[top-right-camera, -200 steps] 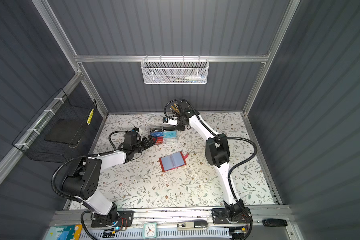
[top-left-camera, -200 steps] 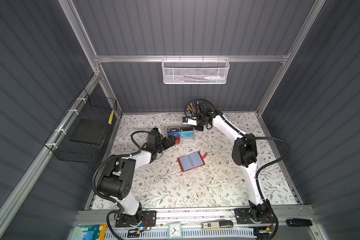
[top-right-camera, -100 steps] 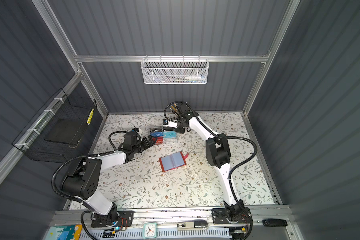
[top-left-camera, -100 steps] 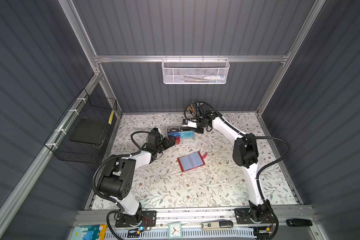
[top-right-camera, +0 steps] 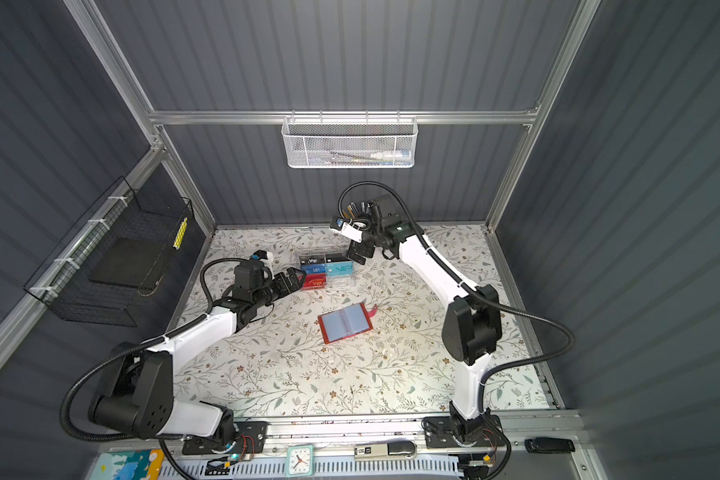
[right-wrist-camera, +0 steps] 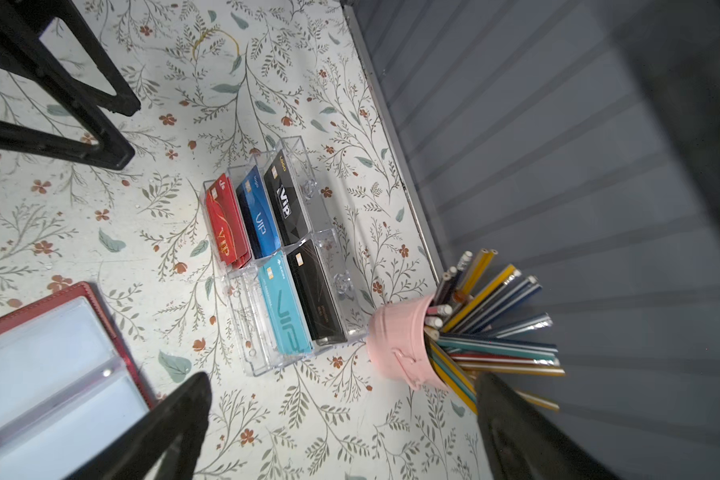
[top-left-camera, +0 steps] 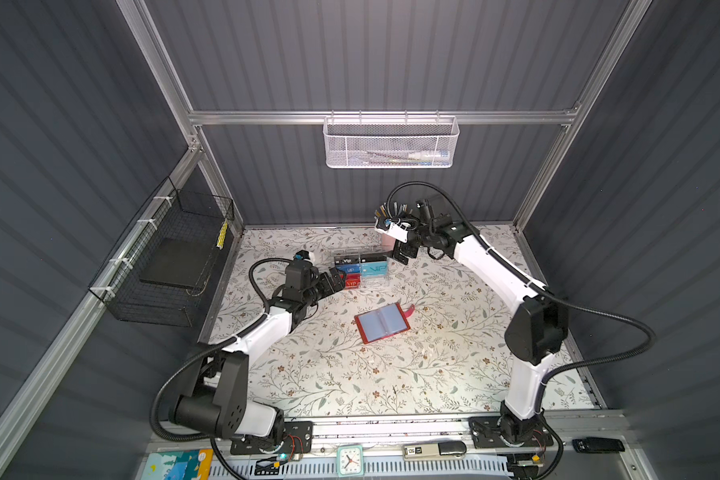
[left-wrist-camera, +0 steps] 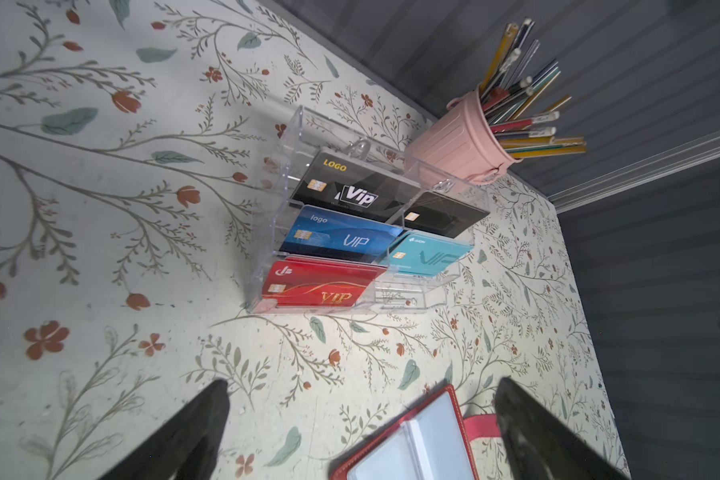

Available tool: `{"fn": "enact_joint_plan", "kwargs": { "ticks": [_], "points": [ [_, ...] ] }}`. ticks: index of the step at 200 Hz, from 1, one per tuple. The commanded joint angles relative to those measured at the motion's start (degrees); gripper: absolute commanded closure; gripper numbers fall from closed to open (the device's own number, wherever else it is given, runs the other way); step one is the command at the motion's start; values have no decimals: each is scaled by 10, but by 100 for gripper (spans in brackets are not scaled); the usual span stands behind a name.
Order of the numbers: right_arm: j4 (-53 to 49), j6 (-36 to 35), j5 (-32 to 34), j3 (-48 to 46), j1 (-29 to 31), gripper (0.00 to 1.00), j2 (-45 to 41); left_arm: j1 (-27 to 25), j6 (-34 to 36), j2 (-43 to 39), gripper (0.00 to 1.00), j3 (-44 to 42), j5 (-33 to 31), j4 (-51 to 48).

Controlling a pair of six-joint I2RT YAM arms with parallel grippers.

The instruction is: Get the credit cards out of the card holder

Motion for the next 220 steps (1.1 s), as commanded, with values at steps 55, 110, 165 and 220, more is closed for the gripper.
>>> {"fn": "enact_joint_plan", "kwargs": {
  "ticks": [55,110,165,220],
  "points": [
    [150,268,200,-302,-27,1,-269,2,172,-145,0,-5,-267,-150],
    [213,442,383,-540,-107,1,-461,3,284,-121,0,-157,-462,134],
    [475,466,456,-776,-127,1,-496,43,342,50,0,-219,-407,372],
    [752,435,451,-865,-177,1,-374,80,340,147,0,-241,-398,531]
  ]
}}
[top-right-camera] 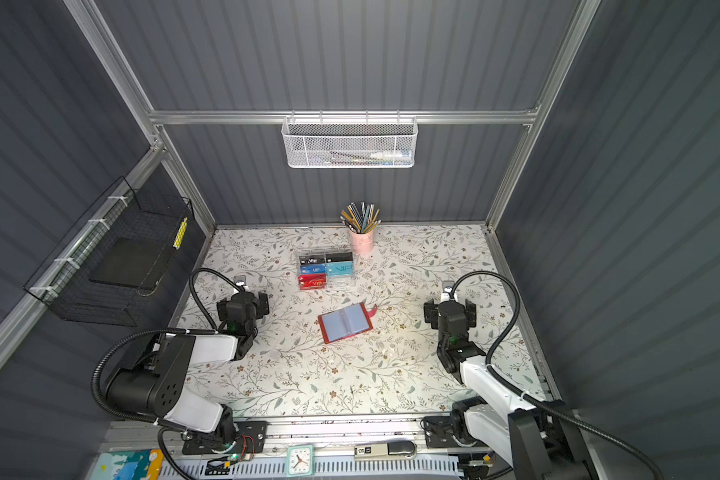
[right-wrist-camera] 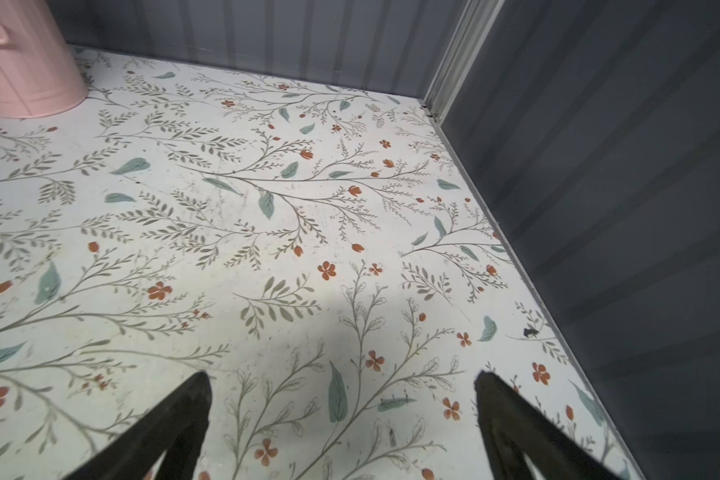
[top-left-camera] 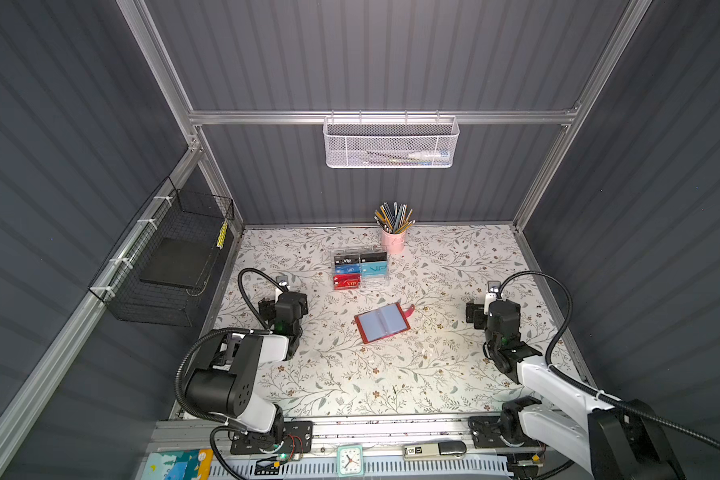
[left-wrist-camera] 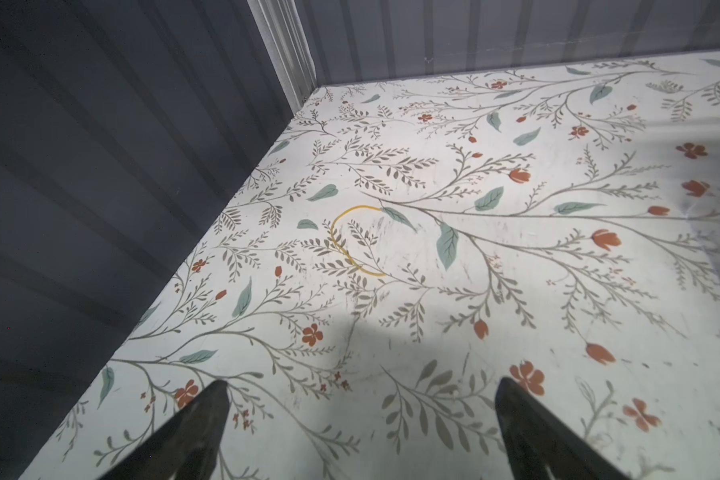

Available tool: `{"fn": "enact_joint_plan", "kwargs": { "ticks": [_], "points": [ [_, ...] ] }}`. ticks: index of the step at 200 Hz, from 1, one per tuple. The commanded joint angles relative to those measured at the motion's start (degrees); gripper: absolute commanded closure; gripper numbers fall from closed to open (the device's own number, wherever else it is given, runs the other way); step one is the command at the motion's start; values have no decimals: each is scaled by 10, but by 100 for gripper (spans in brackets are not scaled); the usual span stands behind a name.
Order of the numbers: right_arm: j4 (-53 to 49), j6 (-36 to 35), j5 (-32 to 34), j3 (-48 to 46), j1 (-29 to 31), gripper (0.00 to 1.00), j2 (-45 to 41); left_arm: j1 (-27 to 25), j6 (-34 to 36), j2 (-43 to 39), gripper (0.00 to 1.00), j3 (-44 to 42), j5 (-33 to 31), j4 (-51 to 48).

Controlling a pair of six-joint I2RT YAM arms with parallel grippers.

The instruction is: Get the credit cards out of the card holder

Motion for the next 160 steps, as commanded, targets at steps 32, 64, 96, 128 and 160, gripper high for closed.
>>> {"fn": "enact_joint_plan", "kwargs": {
  "ticks": [32,64,96,128,160],
  "points": [
    [253,-7,-42,40,-46,1,177,29,13,98,0,20,52,111],
    [205,53,-133,61,-113,1,189,48,-5,87,0,25,85,77],
    [272,88,-199,21,-156,1,197,48,-4,90,0,21,84,88],
    [328,89,-174,-10,-152,1,198,48,2,92,0,19,84,104],
    [344,91,-169,-11,-152,1,204,48,1,93,0,20,85,103]
  ]
}}
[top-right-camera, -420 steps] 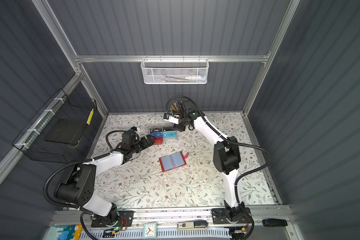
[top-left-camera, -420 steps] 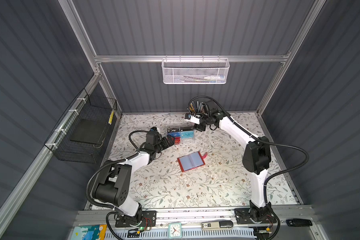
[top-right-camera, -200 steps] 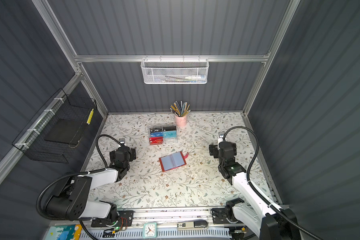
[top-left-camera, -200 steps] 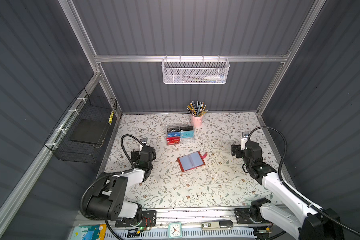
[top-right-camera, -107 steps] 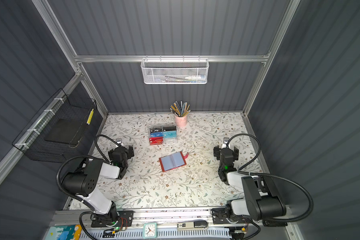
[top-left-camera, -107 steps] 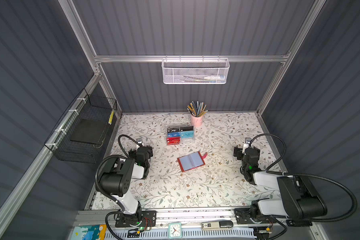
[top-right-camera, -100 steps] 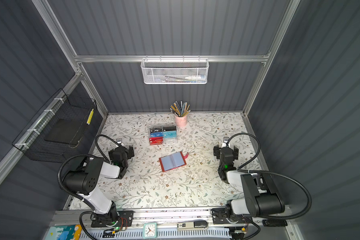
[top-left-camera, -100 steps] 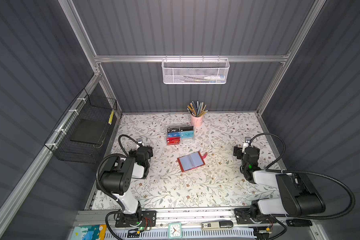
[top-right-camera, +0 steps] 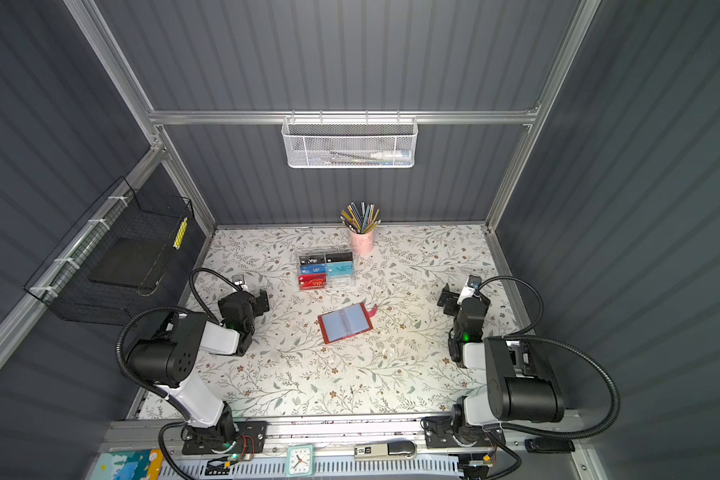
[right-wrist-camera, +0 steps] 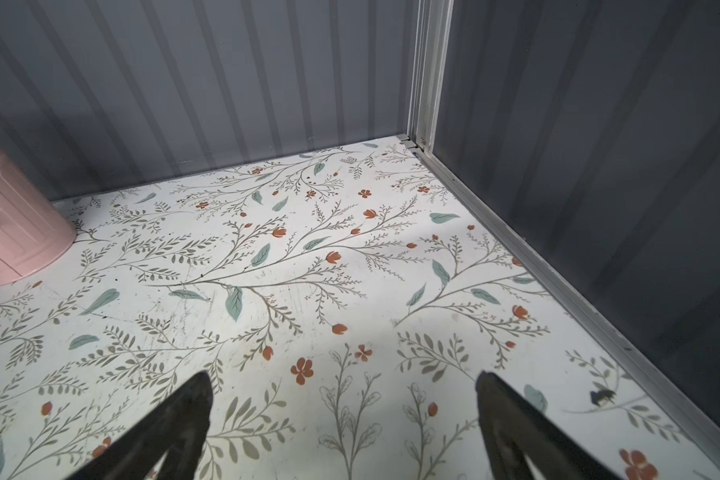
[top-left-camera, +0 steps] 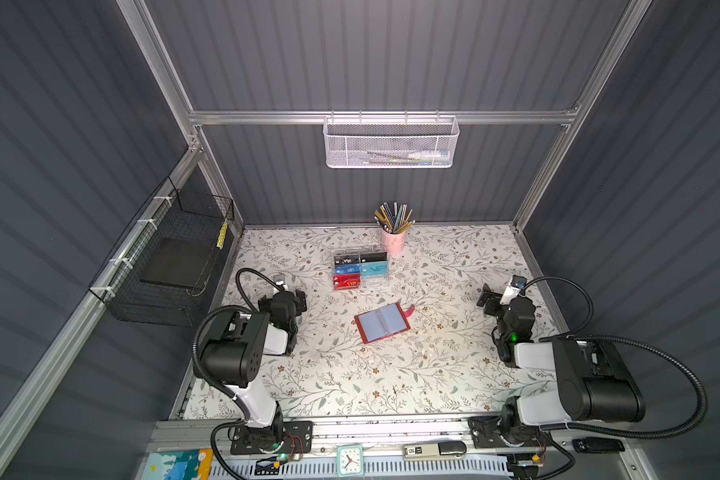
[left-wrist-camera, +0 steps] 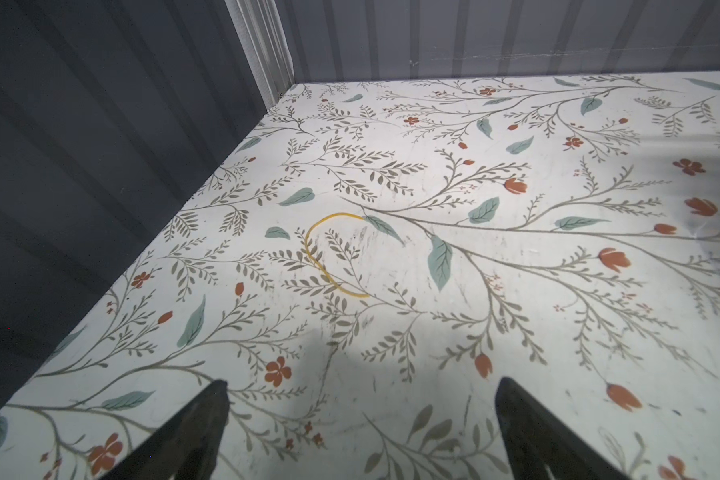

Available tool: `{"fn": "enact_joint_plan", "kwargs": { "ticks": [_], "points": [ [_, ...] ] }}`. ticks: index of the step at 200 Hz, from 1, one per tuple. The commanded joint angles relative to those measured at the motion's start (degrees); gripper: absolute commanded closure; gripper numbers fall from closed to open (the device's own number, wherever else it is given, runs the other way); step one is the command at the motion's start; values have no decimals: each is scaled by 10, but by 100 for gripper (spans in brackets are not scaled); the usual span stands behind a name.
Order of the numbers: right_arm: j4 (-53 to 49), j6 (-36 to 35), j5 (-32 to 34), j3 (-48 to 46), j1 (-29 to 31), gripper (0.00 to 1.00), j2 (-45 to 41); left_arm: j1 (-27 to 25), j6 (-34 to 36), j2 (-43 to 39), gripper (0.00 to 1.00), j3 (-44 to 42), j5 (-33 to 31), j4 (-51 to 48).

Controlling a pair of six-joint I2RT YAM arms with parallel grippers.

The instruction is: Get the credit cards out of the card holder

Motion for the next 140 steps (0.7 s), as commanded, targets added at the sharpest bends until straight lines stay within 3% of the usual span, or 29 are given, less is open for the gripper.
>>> {"fn": "enact_joint_plan", "kwargs": {
  "ticks": [1,29,140],
  "points": [
    [22,11,6,5,3,1,-3,3,2,-1,0,6,3,20],
    [-23,7,6,30,7,1,0,3,2,-1,0,5,3,20],
    [-18,6,6,30,8,1,3,3,2,0,0,5,3,20]
  ]
}}
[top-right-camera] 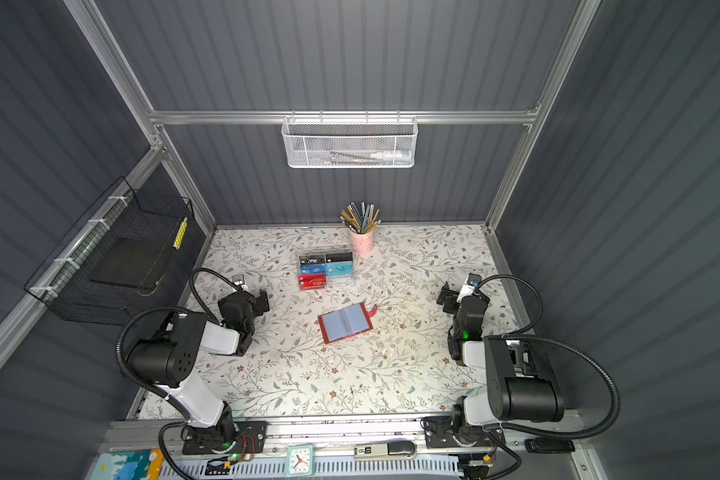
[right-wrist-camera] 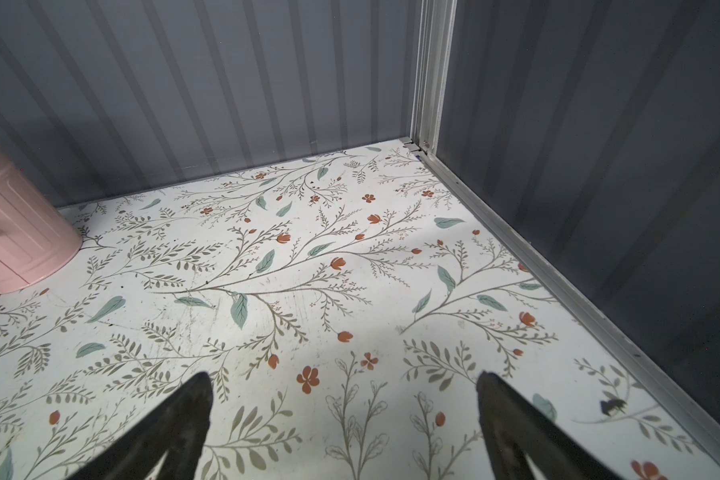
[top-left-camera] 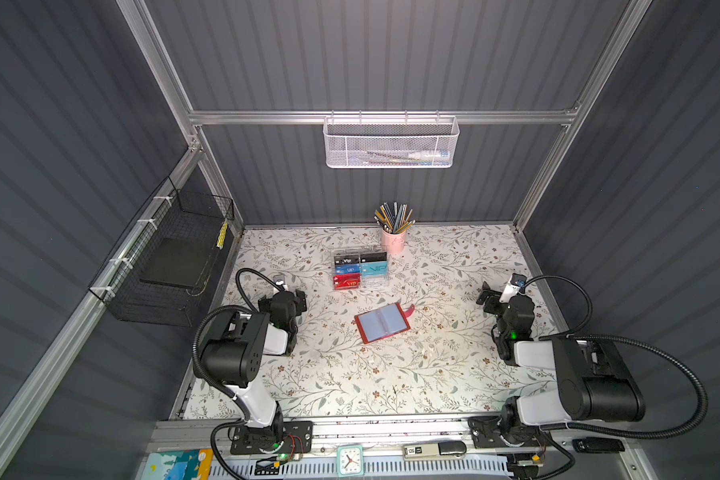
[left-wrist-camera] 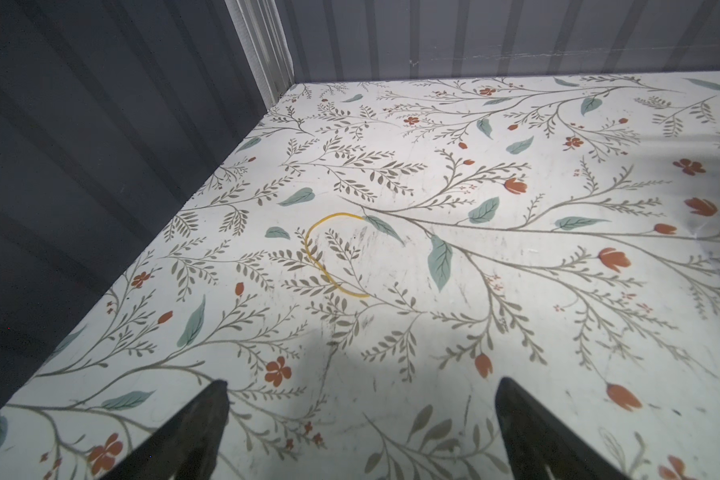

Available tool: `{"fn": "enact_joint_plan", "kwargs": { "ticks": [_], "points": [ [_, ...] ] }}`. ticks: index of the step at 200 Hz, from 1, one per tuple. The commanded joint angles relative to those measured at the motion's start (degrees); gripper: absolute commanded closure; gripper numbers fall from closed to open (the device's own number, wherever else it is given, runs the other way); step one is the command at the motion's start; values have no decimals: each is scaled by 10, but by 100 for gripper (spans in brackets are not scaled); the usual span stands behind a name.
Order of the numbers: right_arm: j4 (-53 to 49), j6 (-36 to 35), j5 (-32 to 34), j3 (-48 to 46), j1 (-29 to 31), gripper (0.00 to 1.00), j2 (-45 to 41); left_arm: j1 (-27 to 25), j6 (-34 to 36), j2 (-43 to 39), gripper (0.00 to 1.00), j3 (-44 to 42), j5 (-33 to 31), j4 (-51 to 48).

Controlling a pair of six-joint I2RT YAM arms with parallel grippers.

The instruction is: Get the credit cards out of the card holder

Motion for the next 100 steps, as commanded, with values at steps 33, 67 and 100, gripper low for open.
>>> {"fn": "enact_joint_plan", "kwargs": {
  "ticks": [33,67,100],
  "points": [
    [0,0,5,11,3,1,4,3,3,0,0,6,3,20],
    [-24,-11,-17,26,5,1,7,3,3,0,0,5,3,20],
    [-21,-12,-19,25,6,1,6,3,3,0,0,5,3,20]
  ]
}}
